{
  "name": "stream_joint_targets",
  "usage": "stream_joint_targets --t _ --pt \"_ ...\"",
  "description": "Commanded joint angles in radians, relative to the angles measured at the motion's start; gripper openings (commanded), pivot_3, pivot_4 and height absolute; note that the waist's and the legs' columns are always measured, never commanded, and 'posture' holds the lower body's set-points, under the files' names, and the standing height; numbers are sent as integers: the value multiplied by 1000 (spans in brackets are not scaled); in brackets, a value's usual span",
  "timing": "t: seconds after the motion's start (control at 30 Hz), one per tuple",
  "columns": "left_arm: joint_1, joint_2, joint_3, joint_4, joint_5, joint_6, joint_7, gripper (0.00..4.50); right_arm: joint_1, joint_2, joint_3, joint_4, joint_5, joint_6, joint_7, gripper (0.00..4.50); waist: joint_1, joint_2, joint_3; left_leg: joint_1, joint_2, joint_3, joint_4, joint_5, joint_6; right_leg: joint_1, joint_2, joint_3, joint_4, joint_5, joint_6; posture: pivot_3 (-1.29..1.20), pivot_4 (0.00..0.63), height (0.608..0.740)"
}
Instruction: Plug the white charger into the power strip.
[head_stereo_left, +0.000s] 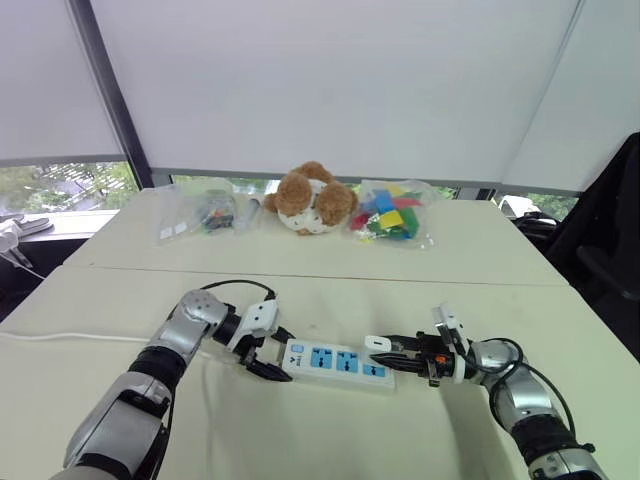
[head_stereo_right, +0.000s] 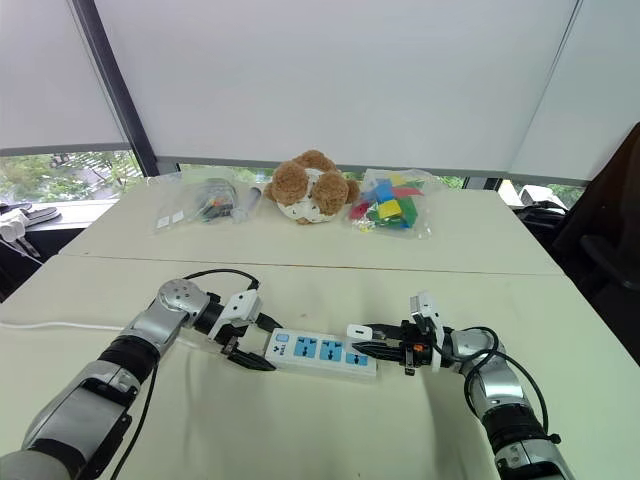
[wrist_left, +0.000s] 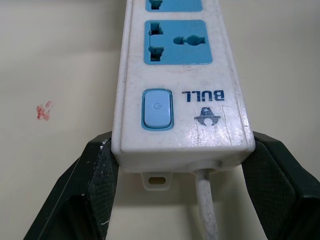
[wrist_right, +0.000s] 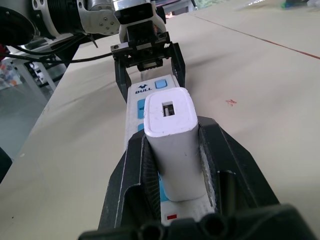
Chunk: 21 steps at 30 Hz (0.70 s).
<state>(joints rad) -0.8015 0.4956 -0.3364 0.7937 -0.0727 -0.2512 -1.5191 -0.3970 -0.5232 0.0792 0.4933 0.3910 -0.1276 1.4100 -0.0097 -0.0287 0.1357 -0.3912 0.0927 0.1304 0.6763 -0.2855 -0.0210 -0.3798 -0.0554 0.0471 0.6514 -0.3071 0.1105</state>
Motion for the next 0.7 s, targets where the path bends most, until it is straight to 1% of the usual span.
stream_joint_targets --t 0.03,0.1,0.13,0.3,0.4,0.5,0.57,0.6,0.7 --pt "-21 6 17 57 48 -42 52 2956 76 -30 -9 -80 -12 53 -18 2655 2 2 0 -1 0 0 0 0 0 0 0 0 0 0 0 0 150 739" --pt "-28 4 20 75 47 -48 49 2956 94 -38 -47 -175 28 78 -40 3641 -1 2 0 0 0 0 0 0 0 0 -1 0 -1 0 -1 0 150 739" --pt "-32 3 19 84 49 -53 48 2956 99 -39 -59 -199 35 83 -50 3641 -1 3 0 -1 0 0 0 0 0 0 -1 0 -1 0 -1 0 150 739" --pt "-27 0 23 89 51 -47 52 2956 190 -92 -167 -463 117 169 -139 3641 -1 7 3 -2 -1 1 0 0 0 -2 -3 0 0 0 -2 0 150 739" --pt "-20 -3 36 89 39 -33 68 2956 298 -169 -260 -586 141 208 -165 3641 3 8 3 -3 -2 0 0 0 0 -2 -3 0 -1 0 -2 0 150 739" --pt "-7 3 49 77 24 -6 61 2956 438 -244 -361 -684 185 278 -174 3641 2 7 3 -4 -4 0 0 0 0 -3 -6 0 -1 0 -2 0 150 739" --pt "-5 4 61 75 17 8 56 4029 529 -276 -417 -728 202 305 -173 3707 -2 7 3 -4 -5 0 0 -1 1 -2 -6 0 -2 0 -2 0 150 739" --pt "-6 4 67 74 11 19 50 4447 564 -285 -437 -741 203 310 -171 3707 -3 7 3 -4 -5 0 0 -1 1 -3 -6 0 -2 0 -2 0 150 739" --pt "-5 9 85 53 2 36 55 4480 631 -290 -479 -768 215 330 -187 3707 -5 7 4 -11 -5 -1 0 -1 1 -10 -5 0 -1 0 -2 0 150 739"
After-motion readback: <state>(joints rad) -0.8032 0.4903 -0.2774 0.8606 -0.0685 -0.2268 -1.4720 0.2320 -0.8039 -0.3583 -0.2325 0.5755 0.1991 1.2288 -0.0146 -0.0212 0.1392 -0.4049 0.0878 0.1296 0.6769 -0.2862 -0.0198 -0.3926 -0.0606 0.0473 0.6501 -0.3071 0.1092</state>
